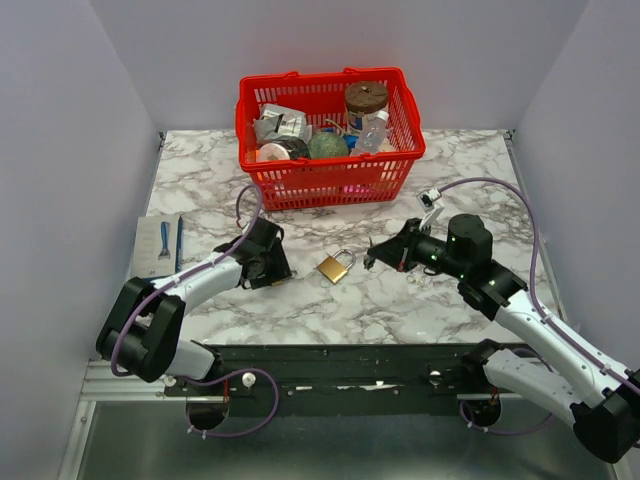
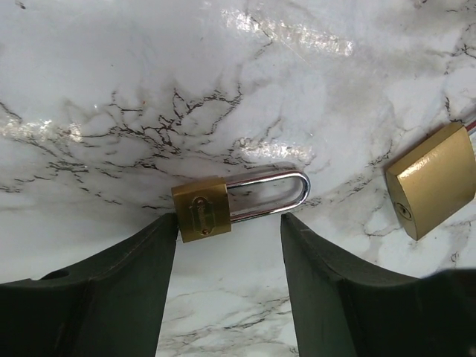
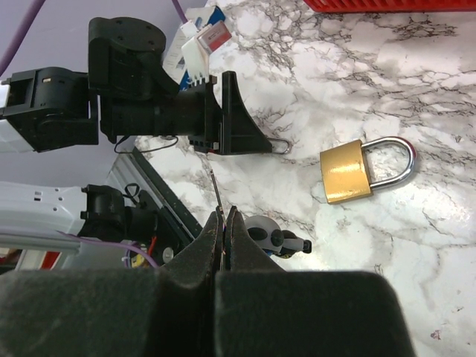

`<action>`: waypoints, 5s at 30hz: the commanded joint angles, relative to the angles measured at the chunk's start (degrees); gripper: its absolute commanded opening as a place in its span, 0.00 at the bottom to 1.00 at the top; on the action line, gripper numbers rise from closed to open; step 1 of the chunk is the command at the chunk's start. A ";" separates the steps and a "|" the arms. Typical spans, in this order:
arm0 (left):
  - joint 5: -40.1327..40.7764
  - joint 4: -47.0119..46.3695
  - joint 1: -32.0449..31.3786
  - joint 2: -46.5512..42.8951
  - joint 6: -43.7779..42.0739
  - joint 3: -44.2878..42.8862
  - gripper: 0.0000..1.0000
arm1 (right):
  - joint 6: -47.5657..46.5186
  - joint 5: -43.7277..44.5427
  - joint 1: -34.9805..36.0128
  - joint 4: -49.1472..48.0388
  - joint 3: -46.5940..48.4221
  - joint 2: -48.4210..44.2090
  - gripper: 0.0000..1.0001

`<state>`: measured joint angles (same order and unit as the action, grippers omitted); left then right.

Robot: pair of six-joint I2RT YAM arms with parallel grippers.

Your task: Unlock with the key

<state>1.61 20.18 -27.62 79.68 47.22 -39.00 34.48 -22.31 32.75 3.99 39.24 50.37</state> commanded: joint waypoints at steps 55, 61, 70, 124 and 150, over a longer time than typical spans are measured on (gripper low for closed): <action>11.84 15.41 -5.87 17.09 3.84 -15.22 0.59 | -6.53 -0.19 -0.32 -1.09 3.64 2.01 0.01; 11.05 16.38 -5.87 17.44 3.14 -15.14 0.57 | -7.06 -0.55 -0.32 -1.00 3.82 2.72 0.01; 7.71 14.97 -6.49 18.41 3.22 -13.73 0.43 | -6.53 -1.34 -0.32 -1.09 3.03 2.45 0.01; 4.19 7.59 -6.40 -20.18 32.67 -8.72 0.00 | -0.82 -12.15 13.30 6.56 26.15 40.51 0.01; 4.37 8.91 -6.40 -22.46 32.93 -9.25 0.00 | -0.91 -12.50 13.30 8.49 27.38 42.97 0.01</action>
<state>4.73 29.30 -33.87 58.33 79.40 -47.13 33.58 -33.34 45.76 10.96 64.62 92.38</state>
